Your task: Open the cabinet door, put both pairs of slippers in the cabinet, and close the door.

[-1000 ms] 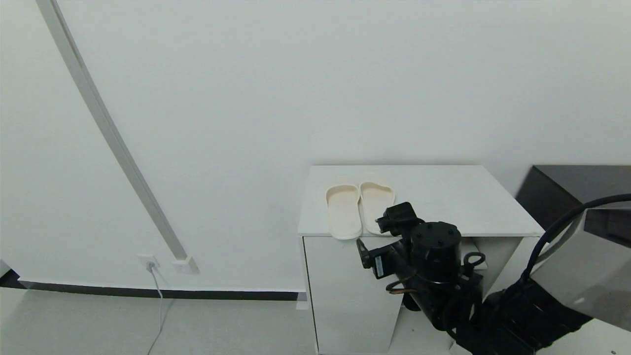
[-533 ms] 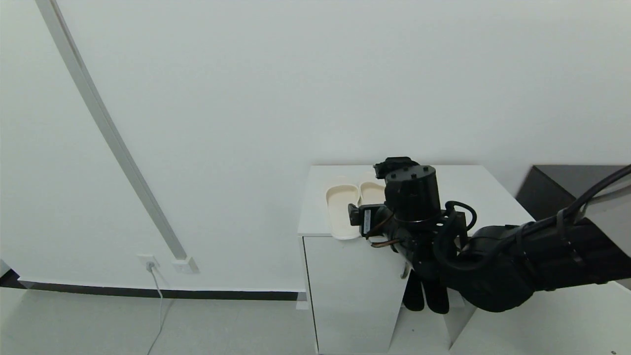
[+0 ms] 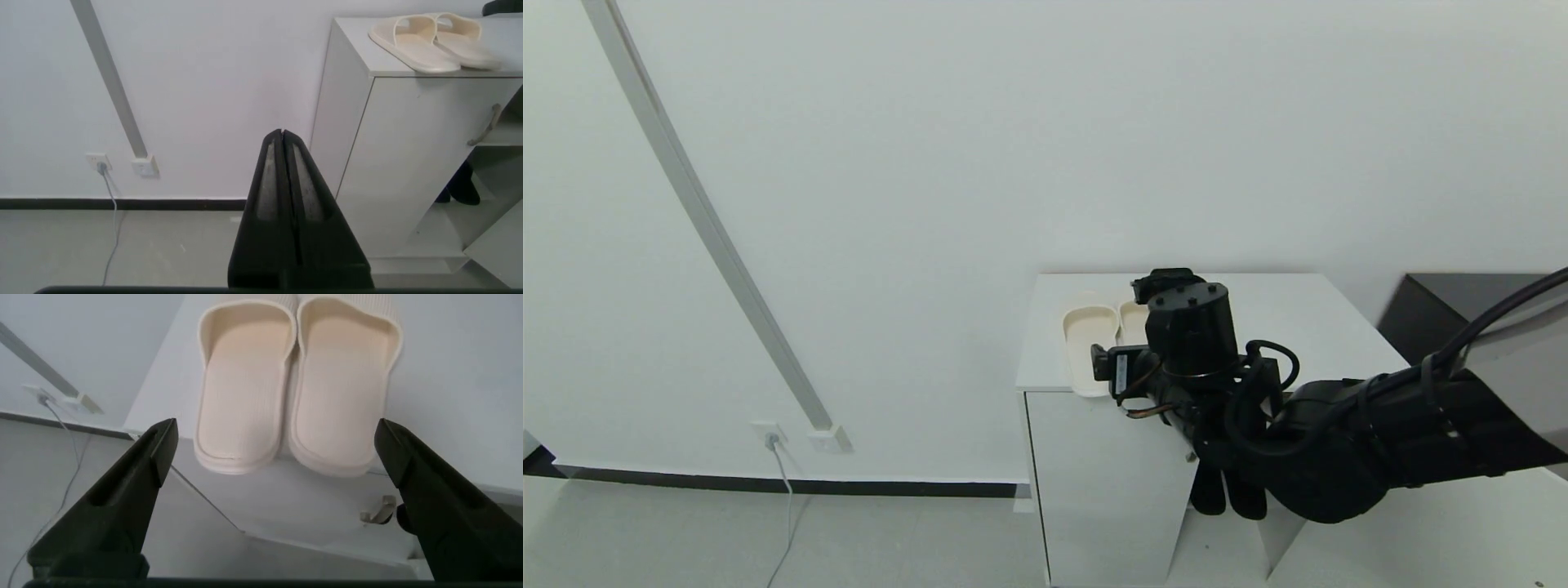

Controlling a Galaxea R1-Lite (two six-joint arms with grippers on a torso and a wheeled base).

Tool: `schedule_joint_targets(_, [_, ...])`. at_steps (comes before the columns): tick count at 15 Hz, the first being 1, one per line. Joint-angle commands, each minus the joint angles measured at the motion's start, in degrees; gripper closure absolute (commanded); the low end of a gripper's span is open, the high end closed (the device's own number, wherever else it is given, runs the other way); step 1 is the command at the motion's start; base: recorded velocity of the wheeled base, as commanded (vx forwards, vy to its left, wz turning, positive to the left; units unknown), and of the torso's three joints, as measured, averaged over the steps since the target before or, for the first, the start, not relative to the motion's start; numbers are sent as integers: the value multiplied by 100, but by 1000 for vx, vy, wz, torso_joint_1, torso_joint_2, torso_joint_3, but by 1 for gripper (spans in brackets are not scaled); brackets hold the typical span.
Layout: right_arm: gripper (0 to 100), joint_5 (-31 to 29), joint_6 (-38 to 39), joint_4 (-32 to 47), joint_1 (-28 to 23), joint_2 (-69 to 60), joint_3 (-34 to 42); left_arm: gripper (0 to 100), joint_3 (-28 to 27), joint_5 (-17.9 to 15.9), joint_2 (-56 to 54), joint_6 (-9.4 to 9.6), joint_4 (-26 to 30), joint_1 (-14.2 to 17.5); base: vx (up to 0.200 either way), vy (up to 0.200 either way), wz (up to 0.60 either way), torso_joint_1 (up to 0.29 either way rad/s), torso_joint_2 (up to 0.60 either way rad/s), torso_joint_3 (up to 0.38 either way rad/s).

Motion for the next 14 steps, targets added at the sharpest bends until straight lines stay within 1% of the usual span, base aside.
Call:
schedule_joint_targets(1, [0,0,-1,-7,2,58,23,100,1,-1,6,2,-1,1,200,0,0,-2,2,2])
schedule_joint_targets(7, [0,9,219,-33,2,260,146,100,1,-1,6,2,-1,1,200,0,0,7,-1,-2])
schedule_joint_targets(9, [0,9,236,-86,19,357,181,100,1,-1,6,2,-1,1,0,0,0,0,0,0])
schedule_joint_targets(11, [0,0,219,-394,19,550,207,100,1,8,6,2,-1,1,0,0,0,0,0,0])
schedule_joint_targets(14, [0,9,192,-649,-51,858,181,100,1,8,6,2,-1,1,0,0,0,0,0,0])
